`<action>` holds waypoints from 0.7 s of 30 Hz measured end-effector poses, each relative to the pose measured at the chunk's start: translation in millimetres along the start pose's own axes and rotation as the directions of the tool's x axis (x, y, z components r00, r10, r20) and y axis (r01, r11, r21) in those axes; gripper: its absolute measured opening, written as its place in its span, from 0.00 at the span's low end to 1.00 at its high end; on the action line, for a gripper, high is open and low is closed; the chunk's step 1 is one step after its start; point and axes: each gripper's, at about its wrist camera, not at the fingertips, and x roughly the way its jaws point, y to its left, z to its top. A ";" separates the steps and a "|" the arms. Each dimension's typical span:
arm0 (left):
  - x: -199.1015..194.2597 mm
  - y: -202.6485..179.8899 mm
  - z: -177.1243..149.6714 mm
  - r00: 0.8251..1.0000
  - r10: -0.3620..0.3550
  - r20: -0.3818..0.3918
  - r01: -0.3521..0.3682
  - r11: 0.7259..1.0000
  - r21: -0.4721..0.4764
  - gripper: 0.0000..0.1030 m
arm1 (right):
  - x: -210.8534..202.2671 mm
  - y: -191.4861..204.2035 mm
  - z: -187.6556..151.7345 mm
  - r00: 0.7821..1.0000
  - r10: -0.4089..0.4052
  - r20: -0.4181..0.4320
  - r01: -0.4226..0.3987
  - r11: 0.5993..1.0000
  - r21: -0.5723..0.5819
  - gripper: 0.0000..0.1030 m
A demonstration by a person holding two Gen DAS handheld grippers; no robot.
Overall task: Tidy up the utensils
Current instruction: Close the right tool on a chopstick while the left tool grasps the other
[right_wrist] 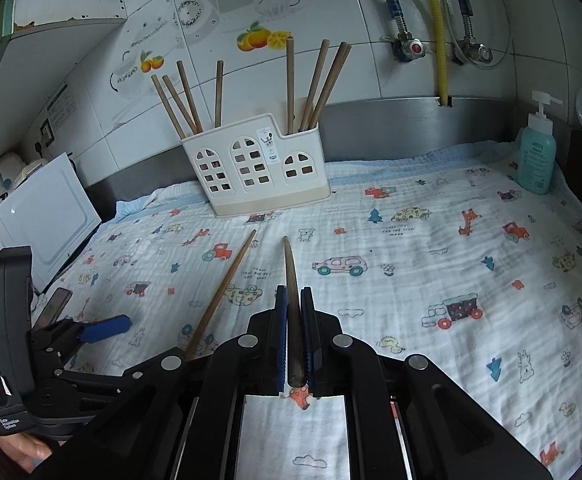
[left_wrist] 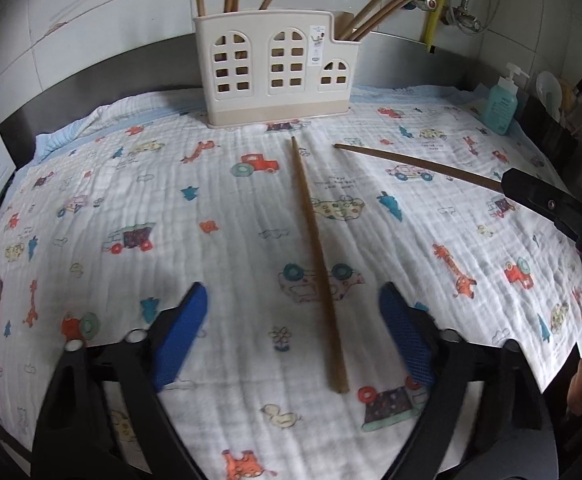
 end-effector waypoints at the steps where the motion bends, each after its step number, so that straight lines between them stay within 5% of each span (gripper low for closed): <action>1: 1.8 -1.9 -0.7 1.000 -0.002 -0.004 0.002 1.000 0.001 0.71 | -0.2 -1.7 0.4 1.000 0.002 0.001 -0.002 1.000 0.001 0.06; 14: 13.3 -9.2 -2.1 0.999 -0.028 -0.016 0.028 1.000 0.004 0.23 | 3.7 -10.6 0.9 1.000 0.019 -0.001 -0.019 1.000 0.011 0.07; 21: 18.0 -13.3 -5.3 0.999 -0.036 -0.034 0.037 0.999 0.027 0.17 | 5.5 -10.2 0.3 1.000 0.022 -0.003 -0.022 1.000 0.014 0.07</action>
